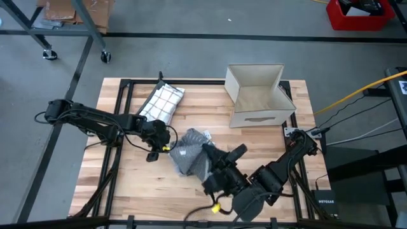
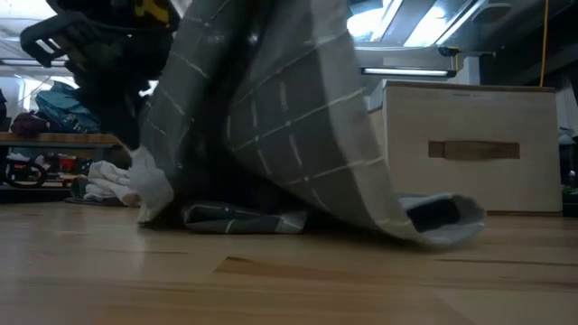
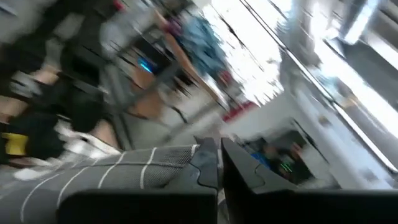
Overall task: Fold towel
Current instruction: Fold the gray white kitchen towel
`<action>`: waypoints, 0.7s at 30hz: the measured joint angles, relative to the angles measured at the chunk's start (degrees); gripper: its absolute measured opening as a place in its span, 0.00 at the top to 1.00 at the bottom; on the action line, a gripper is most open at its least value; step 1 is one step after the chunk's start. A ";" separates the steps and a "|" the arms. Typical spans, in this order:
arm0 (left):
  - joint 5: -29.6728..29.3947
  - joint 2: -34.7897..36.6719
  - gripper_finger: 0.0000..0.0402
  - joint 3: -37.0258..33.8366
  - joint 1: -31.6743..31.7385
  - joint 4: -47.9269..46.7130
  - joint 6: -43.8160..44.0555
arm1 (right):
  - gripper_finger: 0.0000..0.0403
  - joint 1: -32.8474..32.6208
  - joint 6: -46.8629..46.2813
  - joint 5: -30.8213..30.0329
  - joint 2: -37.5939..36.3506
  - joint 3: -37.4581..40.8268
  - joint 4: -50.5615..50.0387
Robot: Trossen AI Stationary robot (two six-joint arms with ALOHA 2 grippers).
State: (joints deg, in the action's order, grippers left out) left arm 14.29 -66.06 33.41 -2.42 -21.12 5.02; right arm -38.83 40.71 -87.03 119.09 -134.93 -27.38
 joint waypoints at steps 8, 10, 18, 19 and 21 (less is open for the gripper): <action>0.11 5.82 0.99 1.00 -2.09 -5.55 10.45 | 0.98 5.07 2.68 -2.96 -0.88 0.04 0.26; 0.06 8.88 0.99 2.80 -2.75 -7.16 11.13 | 0.98 6.78 3.88 -2.84 -1.19 0.02 0.91; -7.36 22.81 1.00 13.10 -3.09 -15.64 9.96 | 0.98 13.82 4.74 -2.96 -3.87 0.01 2.11; -8.92 24.19 1.00 14.48 -3.12 -16.09 9.12 | 0.98 14.65 4.75 -2.96 -4.45 0.00 2.32; -12.30 26.42 1.00 16.80 -3.12 -16.09 7.84 | 0.98 16.29 4.74 -2.96 -5.38 0.00 3.65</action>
State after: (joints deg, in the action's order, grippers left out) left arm 2.00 -39.64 50.21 -5.54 -37.22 12.85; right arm -22.54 45.45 -90.00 113.70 -134.93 -23.73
